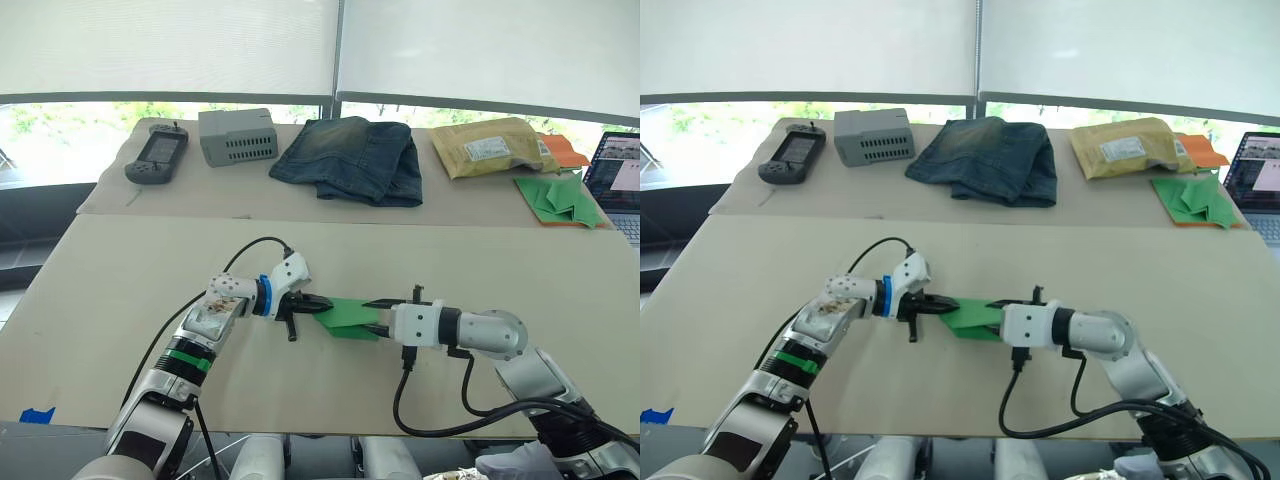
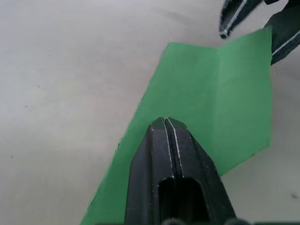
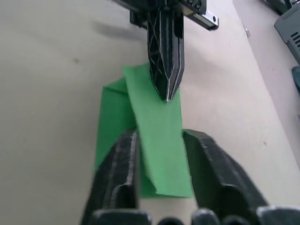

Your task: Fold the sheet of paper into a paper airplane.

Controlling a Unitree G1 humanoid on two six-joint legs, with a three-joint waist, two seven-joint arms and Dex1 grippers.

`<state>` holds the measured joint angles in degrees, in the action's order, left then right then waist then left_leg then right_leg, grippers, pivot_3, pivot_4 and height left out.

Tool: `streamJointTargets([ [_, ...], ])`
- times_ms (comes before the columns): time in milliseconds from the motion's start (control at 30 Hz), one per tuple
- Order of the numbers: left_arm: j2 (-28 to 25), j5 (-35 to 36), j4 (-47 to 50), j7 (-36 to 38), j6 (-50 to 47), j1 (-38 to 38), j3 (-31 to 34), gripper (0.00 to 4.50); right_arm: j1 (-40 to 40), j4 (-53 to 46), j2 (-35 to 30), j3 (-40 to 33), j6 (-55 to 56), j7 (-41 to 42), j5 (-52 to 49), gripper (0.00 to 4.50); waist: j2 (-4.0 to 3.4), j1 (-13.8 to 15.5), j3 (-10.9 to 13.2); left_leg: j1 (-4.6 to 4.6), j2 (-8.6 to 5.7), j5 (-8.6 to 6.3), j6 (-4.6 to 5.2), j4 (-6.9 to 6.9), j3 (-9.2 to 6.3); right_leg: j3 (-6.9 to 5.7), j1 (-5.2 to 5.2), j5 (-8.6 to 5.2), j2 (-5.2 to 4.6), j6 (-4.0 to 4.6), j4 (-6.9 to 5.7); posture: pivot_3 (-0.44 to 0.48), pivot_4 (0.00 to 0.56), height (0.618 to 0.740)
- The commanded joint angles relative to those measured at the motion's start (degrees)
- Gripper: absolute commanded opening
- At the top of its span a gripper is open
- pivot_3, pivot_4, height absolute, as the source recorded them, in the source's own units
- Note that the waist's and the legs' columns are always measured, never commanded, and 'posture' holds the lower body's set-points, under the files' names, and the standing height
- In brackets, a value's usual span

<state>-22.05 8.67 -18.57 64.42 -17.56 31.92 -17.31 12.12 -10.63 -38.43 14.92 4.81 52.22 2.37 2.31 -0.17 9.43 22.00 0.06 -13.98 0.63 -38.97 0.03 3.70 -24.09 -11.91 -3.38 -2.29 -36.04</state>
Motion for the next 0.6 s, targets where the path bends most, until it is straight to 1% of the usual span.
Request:
streamJointTargets([
  [33,0.26,-2.29,-2.48,-0.6,-0.9,-0.66,-1.94,0.0,1.8,0.26,1.02,-2.39,-7.8,3.1,-7.52,0.15,0.0,0.01,0.0,0.0,0.0,0.0,0.0,0.0,-0.01,0.0,0.01,0.0,0.0,0.0,0.0,0.0,0.15,0.728],
  [67,0.4,-2.26,-2.48,-0.5,-0.67,-0.8,-2.04,0.0,3.16,1.37,1.44,-2.77,-10.58,4.25,-9.66,0.06,0.0,-0.07,0.0,0.0,0.0,0.0,0.0,0.0,-0.01,0.0,0.01,0.0,0.0,0.0,0.0,0.0,0.15,0.728],
  [267,0.52,-2.49,-3.15,-0.53,0.55,-1.48,-2.05,0.0,12.82,11.16,2.38,-2.47,-21.41,11.76,-15.77,0.06,-0.01,-0.23,-0.01,-0.03,0.02,0.0,0.01,0.0,-0.02,0.0,0.02,0.01,0.01,0.01,0.01,0.0,0.15,0.728],
  [367,0.64,-2.89,-3.49,-1.21,1.11,-1.34,-1.95,0.0,16.04,14.38,2.47,-2.18,-23.54,14.65,-17.05,0.06,-0.01,-0.14,-0.01,0.0,0.01,0.0,0.02,0.01,-0.03,-0.01,0.01,0.04,0.0,0.06,0.02,0.0,0.15,0.728],
  [500,1.36,-3.01,-2.87,-1.9,1.36,-1.93,-2.31,0.0,24.38,23.58,1.59,1.06,-31.63,25.03,-18.34,0.06,-0.03,-0.2,-0.01,0.0,0.0,-0.01,0.03,-0.01,-0.01,0.0,0.0,0.07,-0.02,0.05,0.02,0.0,0.15,0.728],
  [567,1.7,-2.86,-2.57,-2.23,1.25,-2.08,-2.26,0.0,27.9,28.02,2.06,2.57,-34.26,28.1,-17.95,0.06,-0.04,-0.15,-0.02,-0.01,-0.01,-0.01,0.03,-0.02,-0.01,0.0,0.02,0.08,-0.03,0.04,0.02,0.0,0.15,0.728],
  [600,1.81,-2.87,-2.46,-2.43,1.23,-2.16,-2.25,0.0,29.54,30.22,2.5,3.26,-35.11,29.74,-17.85,0.06,-0.04,0.04,-0.02,0.01,-0.02,-0.01,0.03,-0.02,-0.02,0.0,0.0,0.17,-0.03,0.2,0.02,0.0,0.15,0.728],
])
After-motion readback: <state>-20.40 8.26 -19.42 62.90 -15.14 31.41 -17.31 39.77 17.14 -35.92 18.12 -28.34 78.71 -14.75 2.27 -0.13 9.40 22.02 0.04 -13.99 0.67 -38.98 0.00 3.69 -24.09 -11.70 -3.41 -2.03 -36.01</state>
